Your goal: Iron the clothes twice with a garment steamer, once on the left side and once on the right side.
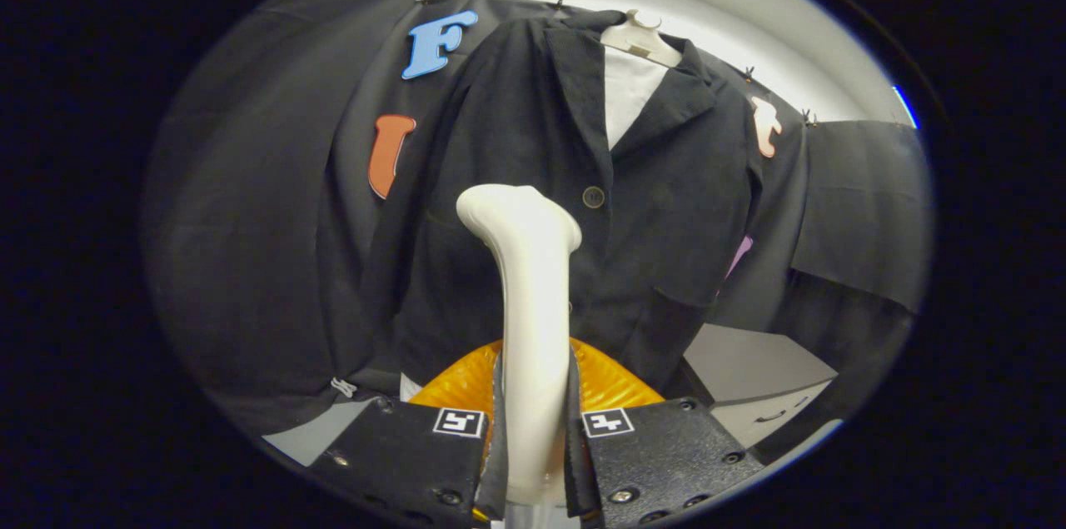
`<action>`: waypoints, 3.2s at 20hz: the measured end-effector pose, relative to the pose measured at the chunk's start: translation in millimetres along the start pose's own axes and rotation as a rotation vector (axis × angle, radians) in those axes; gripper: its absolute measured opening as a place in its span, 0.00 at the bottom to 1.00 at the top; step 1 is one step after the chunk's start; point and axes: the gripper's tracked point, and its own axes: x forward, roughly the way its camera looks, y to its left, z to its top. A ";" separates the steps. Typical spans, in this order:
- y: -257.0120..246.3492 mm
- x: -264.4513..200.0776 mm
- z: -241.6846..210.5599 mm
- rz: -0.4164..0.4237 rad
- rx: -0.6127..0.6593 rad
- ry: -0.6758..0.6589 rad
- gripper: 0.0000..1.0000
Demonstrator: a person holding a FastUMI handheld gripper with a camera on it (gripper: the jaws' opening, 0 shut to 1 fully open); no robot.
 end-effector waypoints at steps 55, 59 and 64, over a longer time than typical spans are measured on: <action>-274.6 -146.4 -165.4 -0.091 0.139 0.198 0.30; -324.7 -158.2 -165.8 -0.103 0.169 0.189 0.30; -362.2 -165.2 -170.5 -0.098 0.191 0.185 0.30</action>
